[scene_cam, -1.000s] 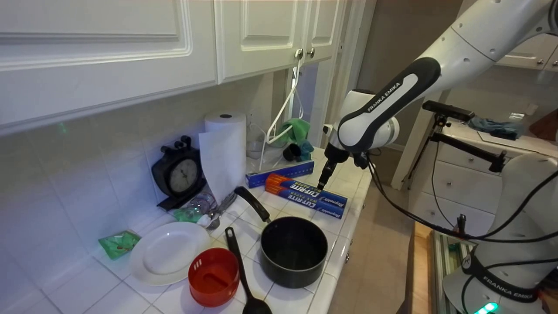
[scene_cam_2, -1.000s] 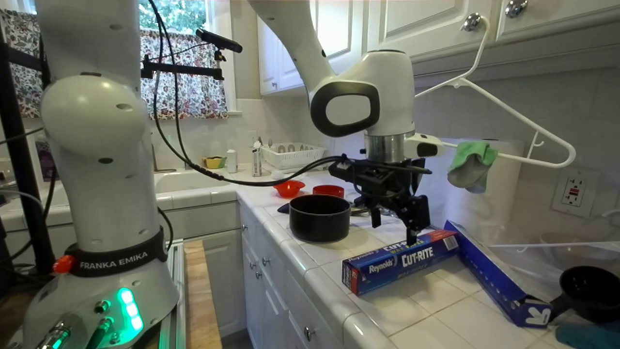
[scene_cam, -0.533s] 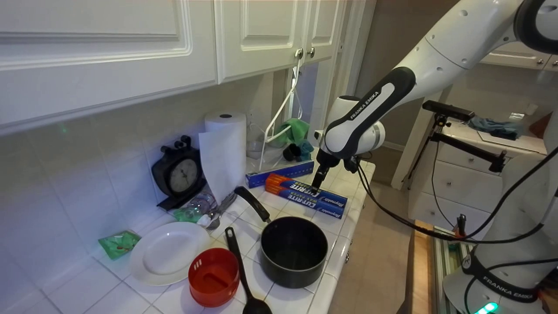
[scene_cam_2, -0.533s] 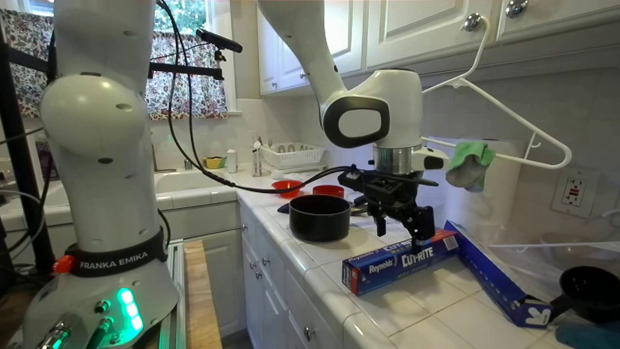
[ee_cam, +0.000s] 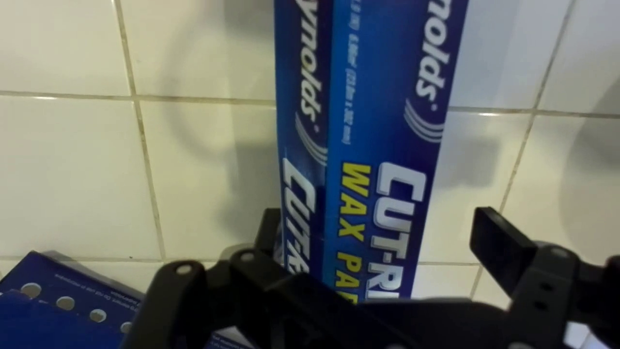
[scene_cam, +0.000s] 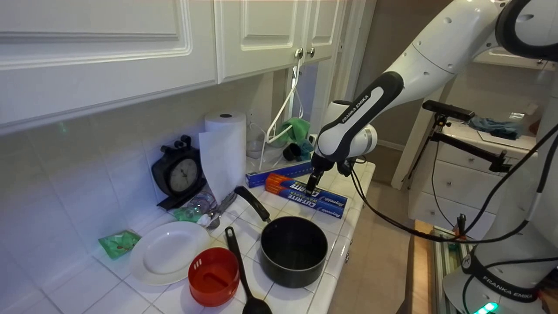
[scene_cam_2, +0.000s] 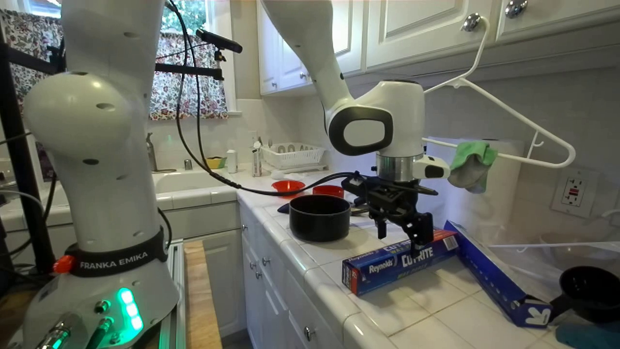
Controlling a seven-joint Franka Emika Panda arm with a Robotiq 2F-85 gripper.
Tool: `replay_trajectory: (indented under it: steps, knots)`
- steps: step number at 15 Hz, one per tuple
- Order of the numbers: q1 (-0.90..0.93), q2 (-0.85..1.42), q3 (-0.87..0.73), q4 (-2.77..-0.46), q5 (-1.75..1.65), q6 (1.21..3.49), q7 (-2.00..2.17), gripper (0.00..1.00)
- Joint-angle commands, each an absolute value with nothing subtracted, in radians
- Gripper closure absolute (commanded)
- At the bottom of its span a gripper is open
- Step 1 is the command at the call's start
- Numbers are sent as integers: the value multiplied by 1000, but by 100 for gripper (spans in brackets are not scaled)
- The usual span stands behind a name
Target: Turn the blue in the front to be in a horizontal line and put the other blue box on top of it
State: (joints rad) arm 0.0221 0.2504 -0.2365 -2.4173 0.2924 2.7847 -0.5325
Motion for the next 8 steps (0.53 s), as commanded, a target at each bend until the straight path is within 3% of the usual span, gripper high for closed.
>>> replay_trajectory:
  steps: [1,5,7,8]
  knots:
    - [-111,288,-110,-2386,257,2800,-512,0]
    - [-166,299,-62,-2386,210,2826,-497,0]
    - [-179,306,-51,-2386,186,2841,-492,28]
    - [-181,309,-49,-2387,170,2845,-485,34]
